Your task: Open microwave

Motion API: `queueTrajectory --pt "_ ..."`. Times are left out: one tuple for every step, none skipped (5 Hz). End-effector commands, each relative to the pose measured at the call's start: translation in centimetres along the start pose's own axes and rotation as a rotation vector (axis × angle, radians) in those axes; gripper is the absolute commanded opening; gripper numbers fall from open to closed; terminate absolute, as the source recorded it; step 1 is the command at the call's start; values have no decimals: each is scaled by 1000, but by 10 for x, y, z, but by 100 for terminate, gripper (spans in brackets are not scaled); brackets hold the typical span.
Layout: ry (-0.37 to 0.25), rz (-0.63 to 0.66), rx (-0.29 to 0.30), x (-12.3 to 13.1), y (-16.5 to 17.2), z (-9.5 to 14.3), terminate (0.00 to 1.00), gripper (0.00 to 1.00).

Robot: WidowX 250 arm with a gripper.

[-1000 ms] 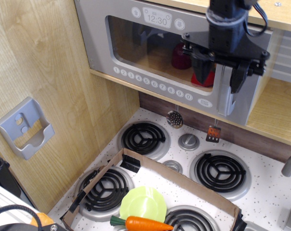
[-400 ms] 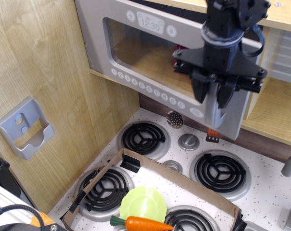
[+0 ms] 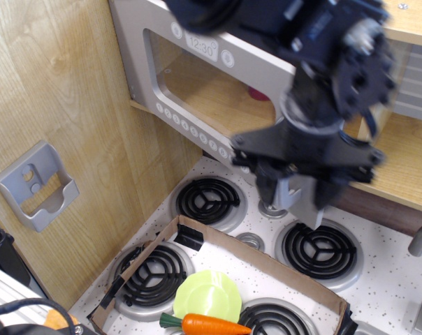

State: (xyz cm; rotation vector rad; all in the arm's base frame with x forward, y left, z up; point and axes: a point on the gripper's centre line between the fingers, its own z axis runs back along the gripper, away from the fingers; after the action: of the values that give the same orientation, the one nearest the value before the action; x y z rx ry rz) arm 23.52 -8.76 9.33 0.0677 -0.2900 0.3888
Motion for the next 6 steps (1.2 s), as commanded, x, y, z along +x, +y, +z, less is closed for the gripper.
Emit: queueTrajectory --pt "2 130 -53 -32 -49 7 0 100" --pt "-4 21 -58 -24 -74 13 0 100" --pt "-2 -50 -92 -6 -109 23 0 100" --pt "-53 -100 -80 13 -144 27 0 100" --pt "-77 -216 -104 36 -153 21 0 100" --pt "-93 -298 -109 51 -143 13 0 100"
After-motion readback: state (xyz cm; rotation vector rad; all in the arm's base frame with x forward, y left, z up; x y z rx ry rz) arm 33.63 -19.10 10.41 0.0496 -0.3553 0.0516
